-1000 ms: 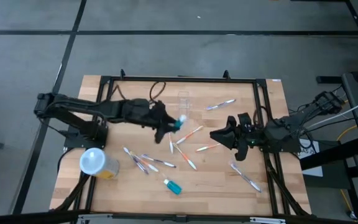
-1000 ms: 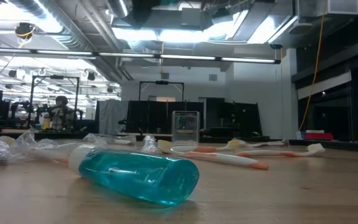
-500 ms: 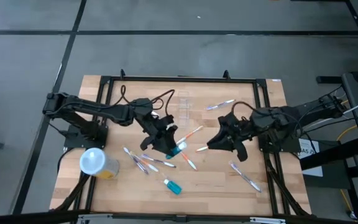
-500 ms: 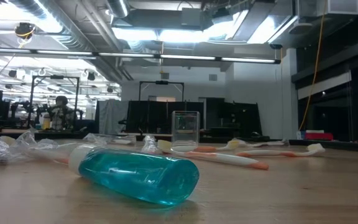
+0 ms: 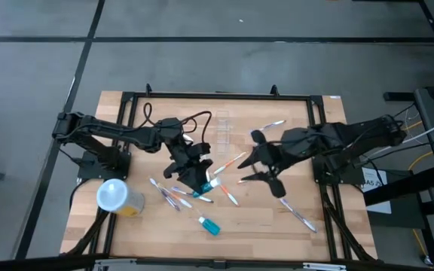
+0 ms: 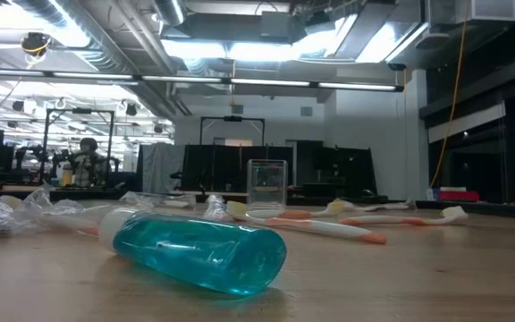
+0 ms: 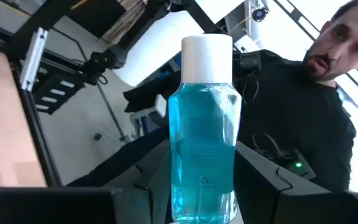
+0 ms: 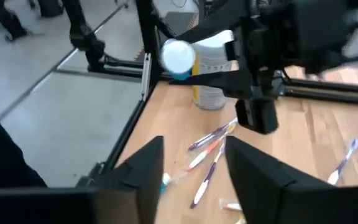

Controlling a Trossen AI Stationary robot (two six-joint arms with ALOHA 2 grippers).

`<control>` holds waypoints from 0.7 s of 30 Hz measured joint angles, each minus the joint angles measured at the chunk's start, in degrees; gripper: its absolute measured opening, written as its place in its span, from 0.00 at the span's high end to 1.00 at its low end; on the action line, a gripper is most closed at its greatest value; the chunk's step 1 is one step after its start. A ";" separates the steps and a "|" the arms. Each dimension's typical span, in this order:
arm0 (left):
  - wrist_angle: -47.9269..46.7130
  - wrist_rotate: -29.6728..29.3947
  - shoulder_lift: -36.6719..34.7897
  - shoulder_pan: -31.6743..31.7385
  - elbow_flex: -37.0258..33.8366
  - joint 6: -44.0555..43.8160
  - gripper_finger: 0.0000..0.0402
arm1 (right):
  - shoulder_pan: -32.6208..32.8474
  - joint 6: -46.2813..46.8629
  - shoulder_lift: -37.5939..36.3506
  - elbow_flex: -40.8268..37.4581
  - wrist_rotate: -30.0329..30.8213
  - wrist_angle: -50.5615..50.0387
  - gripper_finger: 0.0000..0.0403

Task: Pick & Place toothbrushing station
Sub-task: Put the blue mouthwash into the transparent organizer

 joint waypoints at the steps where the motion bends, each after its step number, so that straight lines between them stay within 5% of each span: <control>1: 0.65 0.36 0.00 0.00 0.00 -0.72 0.66 | 0.00 -0.98 0.69 0.55 0.00 0.03 0.52; 9: 0.87 3.34 -0.02 -0.28 0.00 -3.52 0.66 | -0.08 -6.29 3.27 4.33 -0.92 0.95 0.37; 21: 3.10 5.97 3.64 -0.26 0.04 -6.96 0.66 | -0.28 -6.60 6.16 6.15 -7.08 2.50 0.44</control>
